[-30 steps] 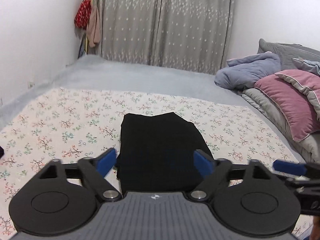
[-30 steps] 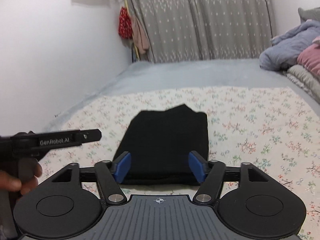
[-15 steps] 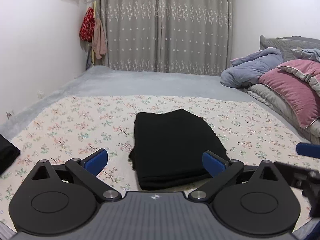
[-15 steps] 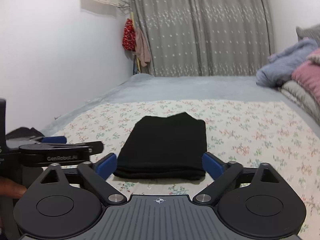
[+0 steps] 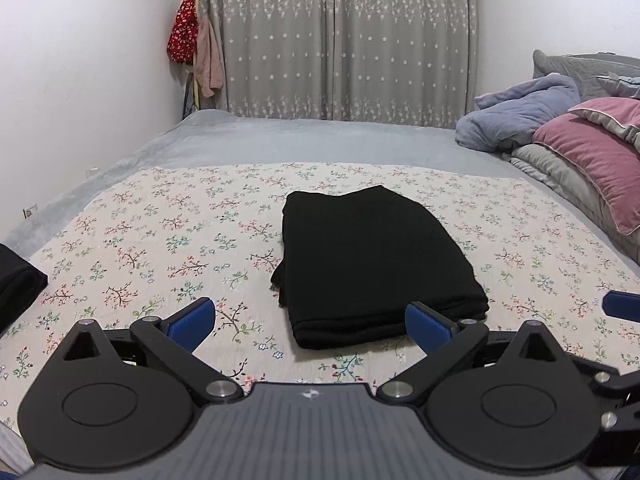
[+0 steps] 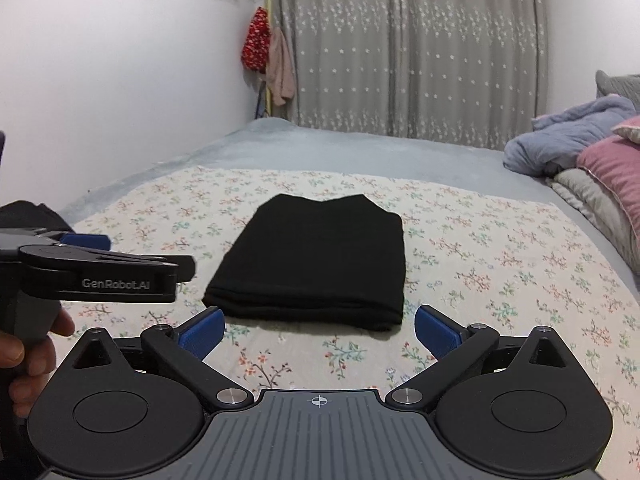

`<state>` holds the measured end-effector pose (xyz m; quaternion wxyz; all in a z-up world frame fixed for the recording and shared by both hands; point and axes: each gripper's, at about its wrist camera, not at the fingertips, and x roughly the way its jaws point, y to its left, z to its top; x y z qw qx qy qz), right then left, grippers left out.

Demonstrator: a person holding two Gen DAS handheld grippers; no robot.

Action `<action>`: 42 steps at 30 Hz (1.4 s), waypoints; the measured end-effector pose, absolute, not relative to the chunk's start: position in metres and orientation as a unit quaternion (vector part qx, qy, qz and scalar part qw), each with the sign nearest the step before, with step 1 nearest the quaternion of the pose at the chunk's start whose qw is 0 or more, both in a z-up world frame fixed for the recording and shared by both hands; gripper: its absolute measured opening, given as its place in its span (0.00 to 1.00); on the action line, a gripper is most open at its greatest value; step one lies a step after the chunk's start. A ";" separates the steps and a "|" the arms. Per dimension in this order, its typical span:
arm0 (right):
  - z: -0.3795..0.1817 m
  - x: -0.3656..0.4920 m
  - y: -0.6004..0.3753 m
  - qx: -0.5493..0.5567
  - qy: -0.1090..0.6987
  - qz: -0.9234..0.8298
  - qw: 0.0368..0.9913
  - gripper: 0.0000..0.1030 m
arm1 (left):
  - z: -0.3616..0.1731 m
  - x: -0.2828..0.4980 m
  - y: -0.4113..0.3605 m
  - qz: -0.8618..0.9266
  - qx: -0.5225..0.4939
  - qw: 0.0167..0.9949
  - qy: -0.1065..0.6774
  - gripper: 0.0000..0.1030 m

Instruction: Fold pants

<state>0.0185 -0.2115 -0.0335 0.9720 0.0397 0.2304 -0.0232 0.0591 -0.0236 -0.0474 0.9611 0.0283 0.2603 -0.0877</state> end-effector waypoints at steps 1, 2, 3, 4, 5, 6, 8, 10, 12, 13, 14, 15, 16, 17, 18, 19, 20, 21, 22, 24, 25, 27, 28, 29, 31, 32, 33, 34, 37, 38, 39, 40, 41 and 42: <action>-0.034 0.019 -0.213 0.043 0.232 -0.028 0.971 0.99 | -0.048 0.059 -0.024 -0.086 0.029 0.961 0.261 1.00; -0.035 0.020 -0.215 0.046 0.233 -0.032 0.971 1.00 | -0.049 0.059 -0.025 -0.085 0.030 0.961 0.262 1.00; -0.036 0.020 -0.216 0.049 0.235 -0.034 0.970 1.00 | -0.049 0.059 -0.026 -0.085 0.031 0.960 0.264 1.00; -0.037 0.020 -0.218 0.053 0.236 -0.037 0.970 1.00 | -0.049 0.059 -0.026 -0.086 0.031 0.960 0.265 1.00; -0.038 0.020 -0.219 0.055 0.238 -0.039 0.969 1.00 | -0.049 0.060 -0.027 -0.086 0.031 0.960 0.265 1.00; -0.039 0.020 -0.220 0.057 0.238 -0.040 0.969 1.00 | -0.050 0.059 -0.028 -0.087 0.031 0.960 0.266 1.00; -0.040 0.018 -0.222 0.058 0.239 -0.042 0.968 1.00 | -0.050 0.059 -0.029 -0.089 0.032 0.959 0.268 1.00; -0.041 0.018 -0.223 0.059 0.241 -0.044 0.968 1.00 | -0.050 0.058 -0.031 -0.091 0.031 0.958 0.269 1.00; -0.041 0.019 -0.224 0.061 0.242 -0.046 0.967 1.00 | -0.051 0.058 -0.032 -0.092 0.030 0.958 0.270 1.00; -0.042 0.019 -0.225 0.062 0.243 -0.047 0.967 1.00 | -0.051 0.058 -0.032 -0.092 0.030 0.958 0.271 1.00; -0.042 0.019 -0.225 0.063 0.244 -0.047 0.967 1.00 | -0.051 0.057 -0.032 -0.093 0.030 0.958 0.271 1.00; -0.043 0.019 -0.225 0.064 0.244 -0.047 0.966 1.00 | -0.052 0.057 -0.032 -0.093 0.030 0.957 0.271 1.00; -0.043 0.019 -0.225 0.065 0.245 -0.046 0.966 1.00 | -0.052 0.058 -0.032 -0.093 0.031 0.957 0.272 1.00; -0.044 0.020 -0.225 0.065 0.246 -0.046 0.966 1.00 | -0.052 0.058 -0.032 -0.093 0.031 0.957 0.273 1.00; -0.044 0.020 -0.225 0.065 0.247 -0.047 0.966 1.00 | -0.052 0.058 -0.033 -0.094 0.031 0.957 0.274 1.00; -0.044 0.020 -0.225 0.065 0.247 -0.047 0.966 1.00 | -0.053 0.059 -0.033 -0.096 0.029 0.956 0.275 1.00; -0.045 0.020 -0.225 0.065 0.248 -0.047 0.965 1.00 | -0.053 0.059 -0.034 -0.097 0.028 0.956 0.276 1.00; -0.045 0.020 -0.225 0.066 0.249 -0.047 0.965 1.00 | -0.052 0.059 -0.034 -0.098 0.027 0.955 0.277 1.00; -0.045 0.020 -0.226 0.066 0.249 -0.047 0.965 1.00 | -0.052 0.059 -0.034 -0.098 0.028 0.956 0.276 1.00; -0.045 0.021 -0.226 0.068 0.250 -0.047 0.965 1.00 | -0.051 0.058 -0.035 -0.097 0.030 0.956 0.274 1.00; -0.045 0.021 -0.226 0.069 0.251 -0.047 0.964 1.00 | -0.051 0.058 -0.036 -0.096 0.032 0.957 0.273 1.00; -0.046 0.022 -0.227 0.070 0.252 -0.049 0.964 1.00 | -0.052 0.058 -0.037 -0.095 0.033 0.956 0.275 1.00; -0.047 0.022 -0.227 0.070 0.253 -0.050 0.964 1.00 | -0.052 0.058 -0.037 -0.096 0.033 0.956 0.276 1.00; -0.047 0.022 -0.227 0.071 0.253 -0.051 0.963 1.00 | -0.053 0.058 -0.037 -0.096 0.033 0.956 0.276 1.00; -0.048 0.022 -0.227 0.072 0.254 -0.051 0.963 1.00 | -0.053 0.058 -0.038 -0.095 0.034 0.956 0.276 1.00; -0.048 0.022 -0.227 0.072 0.255 -0.052 0.963 1.00 | -0.053 0.058 -0.038 -0.095 0.034 0.956 0.275 1.00; -0.048 0.022 -0.228 0.072 0.255 -0.052 0.963 1.00 | -0.053 0.058 -0.039 -0.095 0.035 0.956 0.275 1.00; -0.048 0.022 -0.228 0.072 0.255 -0.052 0.963 1.00 | -0.053 0.058 -0.039 -0.095 0.036 0.956 0.275 1.00; -0.048 0.023 -0.228 0.072 0.256 -0.052 0.963 1.00 | -0.053 0.058 -0.039 -0.097 0.037 0.956 0.276 1.00; -0.048 0.023 -0.228 0.072 0.256 -0.052 0.963 1.00 | -0.053 0.058 -0.039 -0.098 0.037 0.955 0.277 1.00; -0.048 0.023 -0.228 0.072 0.255 -0.052 0.963 1.00 | -0.053 0.058 -0.040 -0.098 0.037 0.955 0.277 1.00; -0.048 0.023 -0.228 0.073 0.255 -0.052 0.963 1.00 | -0.054 0.058 -0.040 -0.098 0.037 0.955 0.278 1.00; -0.048 0.023 -0.228 0.073 0.256 -0.052 0.963 1.00 | -0.054 0.059 -0.040 -0.098 0.037 0.955 0.279 1.00; -0.049 0.023 -0.228 0.073 0.256 -0.052 0.963 1.00 | -0.054 0.059 -0.041 -0.098 0.038 0.954 0.279 1.00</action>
